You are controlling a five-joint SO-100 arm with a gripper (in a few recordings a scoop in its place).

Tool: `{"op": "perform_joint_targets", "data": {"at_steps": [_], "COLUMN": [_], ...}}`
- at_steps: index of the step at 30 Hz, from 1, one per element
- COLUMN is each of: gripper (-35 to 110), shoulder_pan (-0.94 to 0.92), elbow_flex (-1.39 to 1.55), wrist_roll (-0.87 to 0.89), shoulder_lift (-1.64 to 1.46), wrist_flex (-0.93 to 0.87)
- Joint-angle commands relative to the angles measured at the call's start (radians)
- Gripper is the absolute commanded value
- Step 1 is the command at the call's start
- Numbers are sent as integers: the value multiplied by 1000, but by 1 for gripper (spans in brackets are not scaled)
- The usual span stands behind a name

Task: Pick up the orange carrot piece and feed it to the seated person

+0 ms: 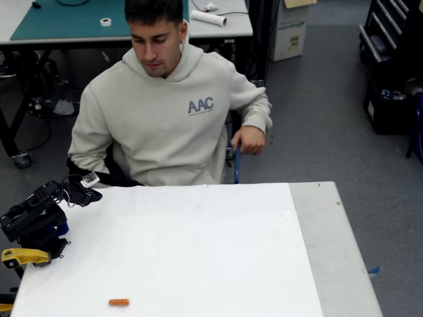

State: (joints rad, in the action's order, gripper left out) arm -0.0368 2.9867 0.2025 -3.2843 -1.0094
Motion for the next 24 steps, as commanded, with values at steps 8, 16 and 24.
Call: {"op": "perform_joint_targets", "data": {"at_steps": [8,16,24], "gripper": [-2,-3,-3], "shoulder_pan": [-29,-32,-115], "elbow_flex": [-80,-267,-451], "wrist_roll": [-8,-8,-8], "shoulder_lift": [0,97,417], "wrist_flex": [11,-2,-2]}}
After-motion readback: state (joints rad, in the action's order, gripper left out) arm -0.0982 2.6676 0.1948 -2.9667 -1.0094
